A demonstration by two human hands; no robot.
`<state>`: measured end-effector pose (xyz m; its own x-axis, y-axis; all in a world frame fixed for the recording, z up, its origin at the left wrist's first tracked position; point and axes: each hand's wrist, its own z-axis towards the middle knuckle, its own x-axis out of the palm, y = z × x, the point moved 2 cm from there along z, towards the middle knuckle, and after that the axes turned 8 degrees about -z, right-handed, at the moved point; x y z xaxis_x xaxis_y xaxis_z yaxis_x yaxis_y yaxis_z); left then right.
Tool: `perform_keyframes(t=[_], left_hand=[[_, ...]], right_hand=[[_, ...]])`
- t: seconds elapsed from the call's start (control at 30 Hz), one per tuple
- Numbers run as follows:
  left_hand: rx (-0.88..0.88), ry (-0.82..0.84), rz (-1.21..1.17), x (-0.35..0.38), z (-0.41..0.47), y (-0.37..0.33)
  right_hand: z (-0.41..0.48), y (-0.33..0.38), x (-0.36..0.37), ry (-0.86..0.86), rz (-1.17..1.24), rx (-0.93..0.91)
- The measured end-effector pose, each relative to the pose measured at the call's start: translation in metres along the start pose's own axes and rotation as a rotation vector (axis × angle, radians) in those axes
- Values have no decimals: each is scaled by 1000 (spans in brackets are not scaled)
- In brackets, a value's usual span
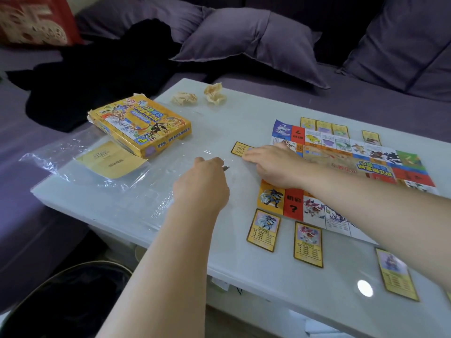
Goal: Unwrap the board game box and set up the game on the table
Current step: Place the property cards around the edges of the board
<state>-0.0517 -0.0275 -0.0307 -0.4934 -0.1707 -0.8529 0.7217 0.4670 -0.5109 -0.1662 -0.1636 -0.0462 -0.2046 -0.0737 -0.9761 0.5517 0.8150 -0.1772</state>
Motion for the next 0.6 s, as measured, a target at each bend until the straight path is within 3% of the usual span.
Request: perform_keyframes(t=[0.2,0.33,0.4,0.53,0.6], left_hand=[[25,-73,-137,-4,3,-8],[70,-145,-412,-14,1,-19],[26,-150,-641,-19,-1,-25],[-251,-69,-1304,-27,-1,-30],[-326,-51,-1541,-28,-1,-31]], right_hand=[[-4,-5,3,-14,39,34],[-7,-7,1,-56,39,12],[-11,-10,-7,-89,69,25],[-16,-29,-30,-200,170,103],[-16,-37,-35,-175,161,134]])
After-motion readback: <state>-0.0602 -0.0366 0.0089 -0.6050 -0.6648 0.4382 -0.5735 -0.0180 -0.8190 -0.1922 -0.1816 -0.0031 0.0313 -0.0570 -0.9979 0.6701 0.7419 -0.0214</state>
